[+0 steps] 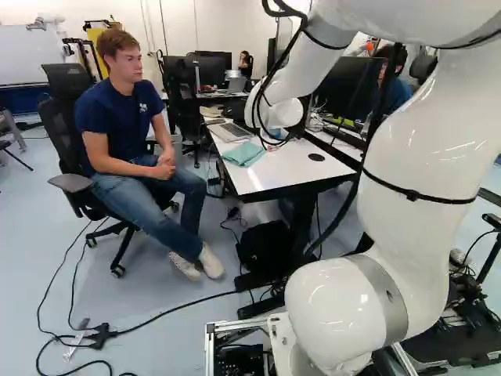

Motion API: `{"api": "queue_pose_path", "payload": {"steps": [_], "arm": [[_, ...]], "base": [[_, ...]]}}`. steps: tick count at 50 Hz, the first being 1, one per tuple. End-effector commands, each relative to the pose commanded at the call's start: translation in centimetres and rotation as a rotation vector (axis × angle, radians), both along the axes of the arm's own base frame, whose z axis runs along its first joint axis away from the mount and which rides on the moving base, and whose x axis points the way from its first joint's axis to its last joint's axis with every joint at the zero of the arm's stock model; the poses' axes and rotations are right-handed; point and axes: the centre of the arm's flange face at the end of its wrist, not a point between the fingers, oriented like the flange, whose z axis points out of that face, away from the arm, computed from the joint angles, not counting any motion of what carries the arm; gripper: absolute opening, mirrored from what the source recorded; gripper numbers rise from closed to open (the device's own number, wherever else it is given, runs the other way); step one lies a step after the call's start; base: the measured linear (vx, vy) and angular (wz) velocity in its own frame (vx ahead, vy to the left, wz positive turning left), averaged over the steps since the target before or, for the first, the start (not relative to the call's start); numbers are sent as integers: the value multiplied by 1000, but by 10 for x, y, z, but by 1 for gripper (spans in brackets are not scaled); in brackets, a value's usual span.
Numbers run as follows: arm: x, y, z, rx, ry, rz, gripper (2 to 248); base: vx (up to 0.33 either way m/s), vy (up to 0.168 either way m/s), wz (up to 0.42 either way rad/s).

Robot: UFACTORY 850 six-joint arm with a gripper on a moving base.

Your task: Clean the table with the green towel

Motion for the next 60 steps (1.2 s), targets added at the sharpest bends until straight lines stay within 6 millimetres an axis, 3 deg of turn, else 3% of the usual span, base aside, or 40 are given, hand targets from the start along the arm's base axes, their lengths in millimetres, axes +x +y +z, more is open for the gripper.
{"api": "queue_pose_path", "payload": {"steps": [38,60], "arm": [[39,18,4,-22,287,27,247],[66,28,1,-25,299,40,247]], "base": [[0,0,0],[0,0,0]]}}
